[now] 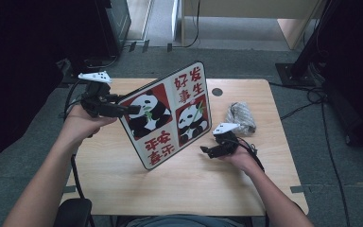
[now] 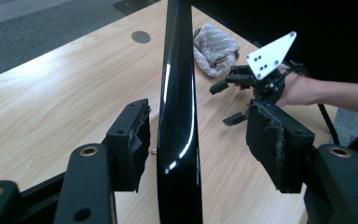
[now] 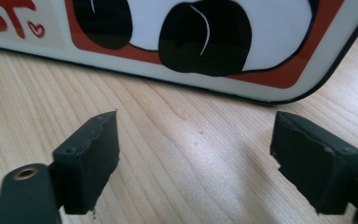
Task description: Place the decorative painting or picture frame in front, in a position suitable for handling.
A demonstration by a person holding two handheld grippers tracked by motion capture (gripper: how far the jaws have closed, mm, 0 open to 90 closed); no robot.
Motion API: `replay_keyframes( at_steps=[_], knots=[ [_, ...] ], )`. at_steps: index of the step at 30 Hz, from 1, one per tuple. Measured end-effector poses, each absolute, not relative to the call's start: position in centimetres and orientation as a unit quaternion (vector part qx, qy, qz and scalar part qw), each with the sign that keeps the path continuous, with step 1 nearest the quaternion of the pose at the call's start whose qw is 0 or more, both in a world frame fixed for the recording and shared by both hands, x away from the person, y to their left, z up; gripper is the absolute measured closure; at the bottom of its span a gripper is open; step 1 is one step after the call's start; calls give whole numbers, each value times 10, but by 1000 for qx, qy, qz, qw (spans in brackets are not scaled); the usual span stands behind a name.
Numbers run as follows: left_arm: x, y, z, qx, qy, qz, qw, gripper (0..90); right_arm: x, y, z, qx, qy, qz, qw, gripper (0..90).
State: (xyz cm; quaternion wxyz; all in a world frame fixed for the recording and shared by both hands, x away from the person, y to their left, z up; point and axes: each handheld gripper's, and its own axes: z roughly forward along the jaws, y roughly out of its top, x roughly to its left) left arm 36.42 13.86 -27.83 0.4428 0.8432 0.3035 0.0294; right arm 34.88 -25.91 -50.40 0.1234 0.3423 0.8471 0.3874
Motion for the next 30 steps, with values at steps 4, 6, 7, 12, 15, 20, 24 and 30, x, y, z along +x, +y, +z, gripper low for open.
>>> replay_keyframes(
  at_steps=[4, 6, 7, 12, 15, 20, 24, 30],
  knots=[
    [360, 141, -282, 844, 313, 31, 436, 389, 349, -264, -498, 341, 843, 398, 122, 220],
    [360, 142, -283, 845, 313, 27, 433, 397, 349, -265, -496, 343, 843, 398, 120, 227],
    [360, 142, -284, 845, 312, 20, 433, 434, 349, -266, -495, 344, 841, 398, 123, 237],
    [358, 144, -289, 846, 325, 11, 424, 473, 354, -272, -488, 364, 833, 401, 111, 287],
    [356, 145, -292, 848, 323, 21, 419, 461, 354, -276, -483, 366, 829, 407, 114, 301],
    [352, 149, -301, 844, 327, 24, 424, 442, 357, -281, -476, 360, 831, 410, 111, 316],
    [349, 152, -305, 842, 324, 24, 430, 442, 358, -285, -471, 359, 827, 417, 113, 328],
    [343, 155, -315, 842, 319, 31, 435, 424, 363, -297, -460, 380, 815, 424, 111, 350]
  ],
)
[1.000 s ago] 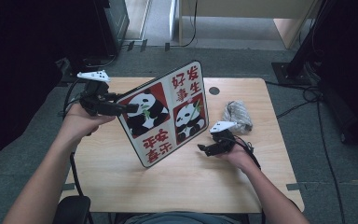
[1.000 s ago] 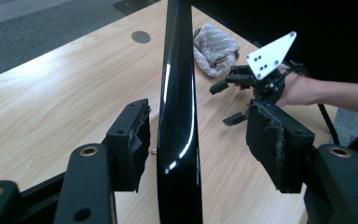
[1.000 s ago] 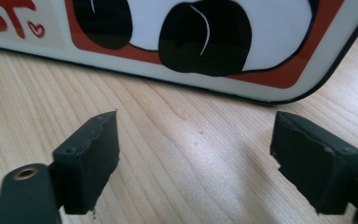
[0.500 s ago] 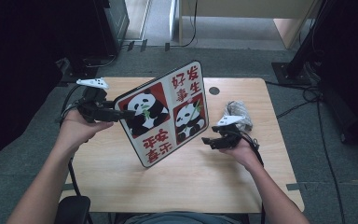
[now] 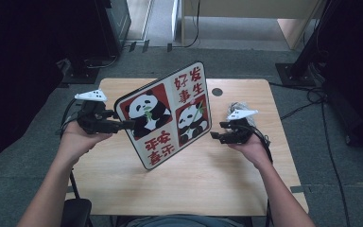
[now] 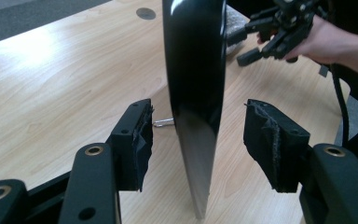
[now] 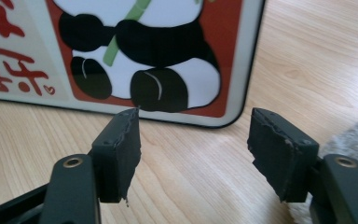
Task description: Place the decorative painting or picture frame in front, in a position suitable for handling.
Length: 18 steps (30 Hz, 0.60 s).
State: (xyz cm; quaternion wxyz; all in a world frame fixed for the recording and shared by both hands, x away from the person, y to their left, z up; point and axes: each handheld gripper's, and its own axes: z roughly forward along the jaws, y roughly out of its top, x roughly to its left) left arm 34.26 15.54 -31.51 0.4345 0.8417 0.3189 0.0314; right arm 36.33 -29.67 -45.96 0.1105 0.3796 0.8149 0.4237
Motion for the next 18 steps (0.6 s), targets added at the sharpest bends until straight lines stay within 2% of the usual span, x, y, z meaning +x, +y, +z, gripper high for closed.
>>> replay_keyframes(
  at_steps=[18],
  knots=[
    [333, 156, -351, 836, 318, 22, 447, 450, 379, -337, -440, 407, 794, 433, 131, 383]
  ],
)
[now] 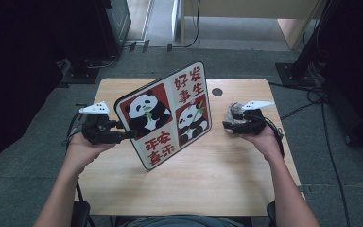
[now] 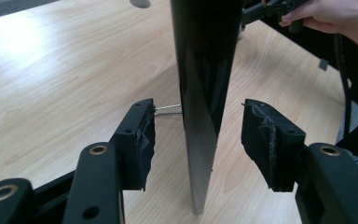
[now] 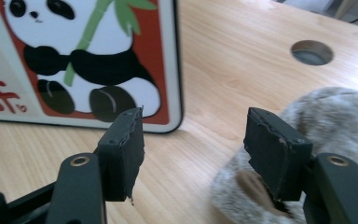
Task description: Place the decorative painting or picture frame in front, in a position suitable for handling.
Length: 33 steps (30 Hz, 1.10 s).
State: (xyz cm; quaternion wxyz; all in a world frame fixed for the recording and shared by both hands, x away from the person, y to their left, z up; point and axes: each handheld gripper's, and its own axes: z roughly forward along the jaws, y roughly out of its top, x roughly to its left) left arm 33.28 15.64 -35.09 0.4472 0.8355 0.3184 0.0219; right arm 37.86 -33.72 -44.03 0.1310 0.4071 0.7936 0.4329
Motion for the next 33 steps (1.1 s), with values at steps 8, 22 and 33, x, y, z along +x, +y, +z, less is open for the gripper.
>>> replay_keyframes(
  at_steps=[8, 22, 33],
  knots=[
    [332, 155, -360, 835, 318, 14, 450, 517, 384, -354, -441, 425, 787, 422, 146, 379],
    [333, 155, -371, 828, 319, 13, 461, 535, 396, -379, -443, 452, 773, 411, 173, 377],
    [334, 153, -376, 822, 329, 5, 465, 589, 414, -394, -459, 491, 758, 392, 176, 364]
  ],
)
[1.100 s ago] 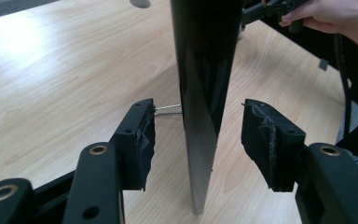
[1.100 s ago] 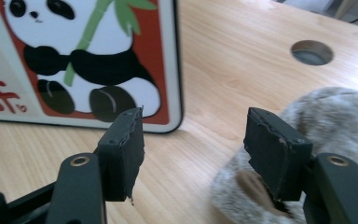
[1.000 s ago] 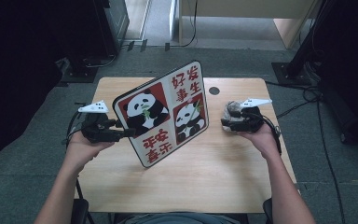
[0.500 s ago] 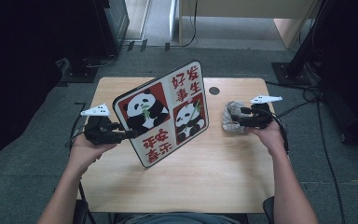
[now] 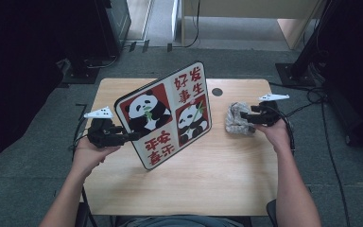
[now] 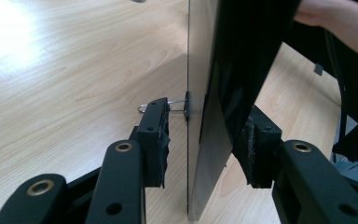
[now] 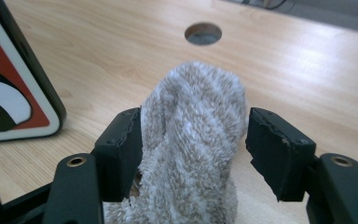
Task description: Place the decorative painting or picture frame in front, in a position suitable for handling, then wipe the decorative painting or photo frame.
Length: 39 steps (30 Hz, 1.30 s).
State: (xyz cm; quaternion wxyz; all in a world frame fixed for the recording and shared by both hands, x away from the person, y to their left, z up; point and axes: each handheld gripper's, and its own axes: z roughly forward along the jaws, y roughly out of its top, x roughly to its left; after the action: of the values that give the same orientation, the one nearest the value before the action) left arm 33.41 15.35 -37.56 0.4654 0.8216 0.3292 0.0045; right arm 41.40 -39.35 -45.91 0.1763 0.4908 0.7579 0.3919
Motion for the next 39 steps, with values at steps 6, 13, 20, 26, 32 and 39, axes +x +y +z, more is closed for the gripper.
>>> replay_keyframes(
  at_steps=[6, 13, 20, 26, 32, 39],
  knots=[
    [335, 153, -379, 820, 330, 6, 467, 601, 422, -387, -474, 496, 769, 367, 165, 375],
    [338, 151, -383, 814, 335, 6, 475, 641, 428, -382, -488, 503, 777, 345, 154, 451],
    [338, 148, -384, 813, 338, 5, 474, 657, 430, -379, -494, 514, 770, 350, 146, 478],
    [338, 147, -385, 813, 334, 8, 478, 674, 431, -383, -494, 522, 763, 358, 132, 521],
    [337, 146, -385, 812, 328, 8, 483, 729, 432, -383, -495, 529, 761, 352, 129, 591],
    [336, 147, -385, 810, 326, -1, 488, 798, 434, -384, -487, 549, 757, 340, 100, 650]
  ],
)
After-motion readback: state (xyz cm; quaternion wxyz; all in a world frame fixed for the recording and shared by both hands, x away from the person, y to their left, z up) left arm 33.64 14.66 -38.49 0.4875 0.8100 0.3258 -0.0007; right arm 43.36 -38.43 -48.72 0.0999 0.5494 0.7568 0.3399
